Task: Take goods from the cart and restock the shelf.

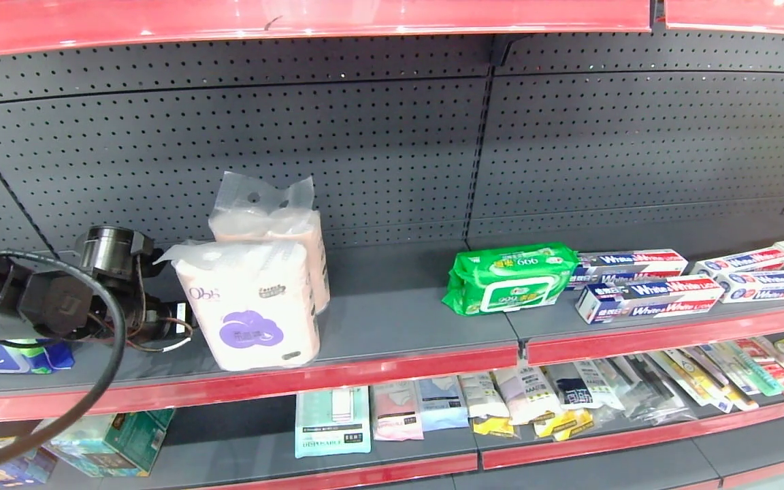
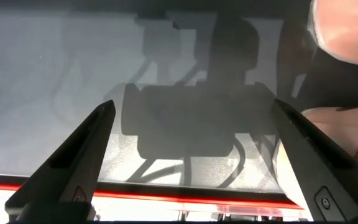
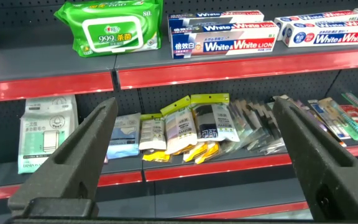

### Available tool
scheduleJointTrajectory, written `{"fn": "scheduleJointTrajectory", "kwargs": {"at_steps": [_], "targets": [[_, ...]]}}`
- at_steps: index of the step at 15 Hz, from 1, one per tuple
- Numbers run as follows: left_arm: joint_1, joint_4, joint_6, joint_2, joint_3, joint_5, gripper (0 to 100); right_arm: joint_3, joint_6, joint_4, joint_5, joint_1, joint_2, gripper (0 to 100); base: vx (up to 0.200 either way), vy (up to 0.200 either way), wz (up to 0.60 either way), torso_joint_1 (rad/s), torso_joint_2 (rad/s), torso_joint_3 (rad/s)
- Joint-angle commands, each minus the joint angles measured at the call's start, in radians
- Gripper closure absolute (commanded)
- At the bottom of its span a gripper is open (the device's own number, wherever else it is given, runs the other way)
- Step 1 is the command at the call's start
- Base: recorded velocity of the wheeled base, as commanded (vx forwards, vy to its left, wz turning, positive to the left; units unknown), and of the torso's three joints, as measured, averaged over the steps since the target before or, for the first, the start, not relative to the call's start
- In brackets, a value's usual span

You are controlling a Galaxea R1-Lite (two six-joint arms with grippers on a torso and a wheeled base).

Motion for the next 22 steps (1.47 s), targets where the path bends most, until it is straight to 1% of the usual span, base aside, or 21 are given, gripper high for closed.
{"fn": "scheduleJointTrajectory", "kwargs": {"at_steps": [1, 13, 19, 22], "targets": [[-0.005, 0.000, 0.000, -0.004, 0.000, 0.000, 0, 0.000, 0.000, -0.001, 0.000, 0.000, 0.001, 0, 0.000, 0.000, 0.00, 0.000, 0.00, 0.000], [-0.031, 0.000, -0.002, -0.004, 0.000, 0.000, 0, 0.000, 0.000, -0.001, 0.000, 0.000, 0.001, 0, 0.000, 0.000, 0.00, 0.000, 0.00, 0.000], [-0.037, 0.001, -0.017, -0.005, 0.006, 0.002, 0, 0.000, 0.000, -0.001, 0.000, 0.000, 0.001, 0, 0.000, 0.000, 0.00, 0.000, 0.00, 0.000], [-0.037, 0.000, -0.016, -0.005, 0.004, 0.002, 0, 0.000, 0.000, 0.000, 0.000, 0.000, 0.001, 0, 0.000, 0.000, 0.00, 0.000, 0.00, 0.000]]}}
